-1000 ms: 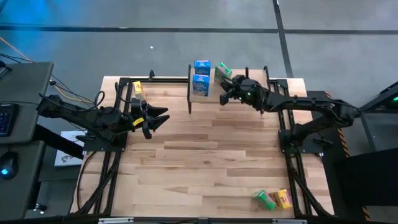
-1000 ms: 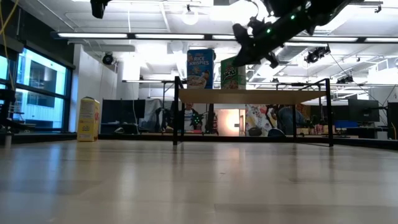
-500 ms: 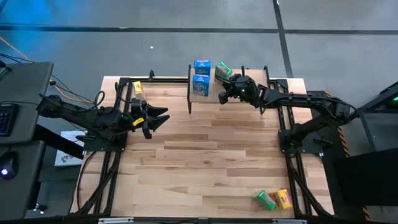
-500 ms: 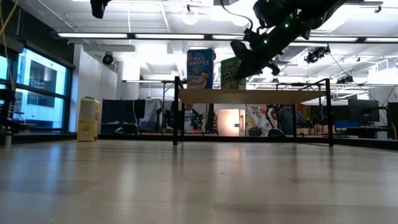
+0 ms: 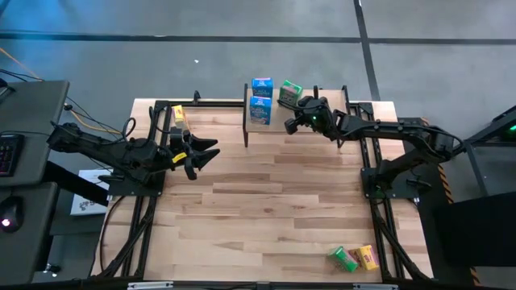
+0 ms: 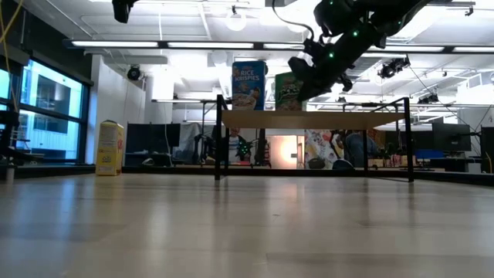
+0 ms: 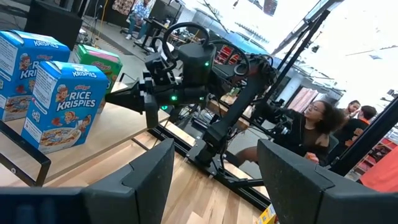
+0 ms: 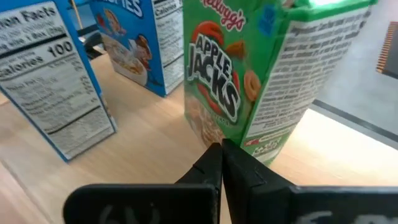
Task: Stack cereal on shelf
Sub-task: Put the left green cereal box on the shelf
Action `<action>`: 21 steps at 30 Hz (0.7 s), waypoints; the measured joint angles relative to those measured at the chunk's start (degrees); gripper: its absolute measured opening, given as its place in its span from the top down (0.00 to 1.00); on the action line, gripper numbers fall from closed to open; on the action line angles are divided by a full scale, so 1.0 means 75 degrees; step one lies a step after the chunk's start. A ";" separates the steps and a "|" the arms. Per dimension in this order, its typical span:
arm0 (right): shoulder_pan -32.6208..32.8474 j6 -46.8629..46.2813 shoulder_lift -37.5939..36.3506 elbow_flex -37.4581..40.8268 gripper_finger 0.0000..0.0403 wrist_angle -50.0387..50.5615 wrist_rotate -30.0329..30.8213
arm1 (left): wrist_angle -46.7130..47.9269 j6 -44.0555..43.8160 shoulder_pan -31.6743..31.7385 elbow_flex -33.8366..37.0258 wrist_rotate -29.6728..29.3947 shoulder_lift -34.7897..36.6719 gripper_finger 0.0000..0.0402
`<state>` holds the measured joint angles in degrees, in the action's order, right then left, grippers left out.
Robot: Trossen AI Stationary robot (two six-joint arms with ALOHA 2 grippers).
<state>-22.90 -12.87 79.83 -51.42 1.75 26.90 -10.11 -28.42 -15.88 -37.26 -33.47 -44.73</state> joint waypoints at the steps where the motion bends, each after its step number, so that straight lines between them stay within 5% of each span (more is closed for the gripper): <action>1: -0.0008 0.0013 0.0000 0.0002 1.00 0.0026 0.0017 | 0.0000 0.0000 0.0000 0.0000 0.0000 0.0000 0.45; 21: -0.0350 -0.0197 0.0000 0.0006 1.00 0.0083 -0.0192 | 0.0000 0.0000 0.0000 0.0000 0.0000 0.0000 0.45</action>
<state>-25.52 -14.35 79.83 -51.37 2.37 25.46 -10.11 -28.42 -15.88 -37.26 -33.47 -44.73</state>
